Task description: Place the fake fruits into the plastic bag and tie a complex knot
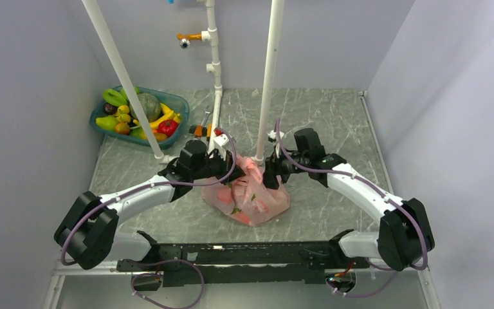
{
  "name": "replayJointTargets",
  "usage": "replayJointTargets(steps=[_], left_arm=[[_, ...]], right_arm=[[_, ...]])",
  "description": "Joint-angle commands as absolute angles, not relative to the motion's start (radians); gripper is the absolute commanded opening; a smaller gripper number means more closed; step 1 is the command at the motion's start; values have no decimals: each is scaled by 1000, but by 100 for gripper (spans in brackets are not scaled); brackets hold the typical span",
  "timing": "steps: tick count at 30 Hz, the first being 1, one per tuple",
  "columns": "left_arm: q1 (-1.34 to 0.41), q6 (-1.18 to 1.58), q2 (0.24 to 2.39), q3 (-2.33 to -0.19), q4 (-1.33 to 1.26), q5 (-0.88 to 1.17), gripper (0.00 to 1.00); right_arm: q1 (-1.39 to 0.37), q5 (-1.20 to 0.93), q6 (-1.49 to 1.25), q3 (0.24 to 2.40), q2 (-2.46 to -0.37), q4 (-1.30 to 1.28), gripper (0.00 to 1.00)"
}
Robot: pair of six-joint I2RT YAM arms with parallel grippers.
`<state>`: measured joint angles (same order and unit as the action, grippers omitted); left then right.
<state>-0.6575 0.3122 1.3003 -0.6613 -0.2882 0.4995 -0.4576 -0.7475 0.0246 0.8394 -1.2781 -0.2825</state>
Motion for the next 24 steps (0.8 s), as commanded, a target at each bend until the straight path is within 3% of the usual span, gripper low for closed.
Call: replayJointTargets(steps=[1,4,11,19,24], left_arm=[[-634,322,1333,-725,-380,556,0],[-634,346,1362,-736,-435,678,0],[-636,412,1372,-687,-536,913,0],[-634,367,1379,-658,-493,1014,0],[-635,373,1389,-665,-506,1009,0]], right_arm=[[-544,-834,-16,783,-1226,-180,68],[-613,-785,-125,768,-1237,-31,75],[-656,-711,-302,812,-1322,185,81],[-568,-747,-148,834,-1156,-122,91],[-516,-780,-30,842,-1073,-302,86]])
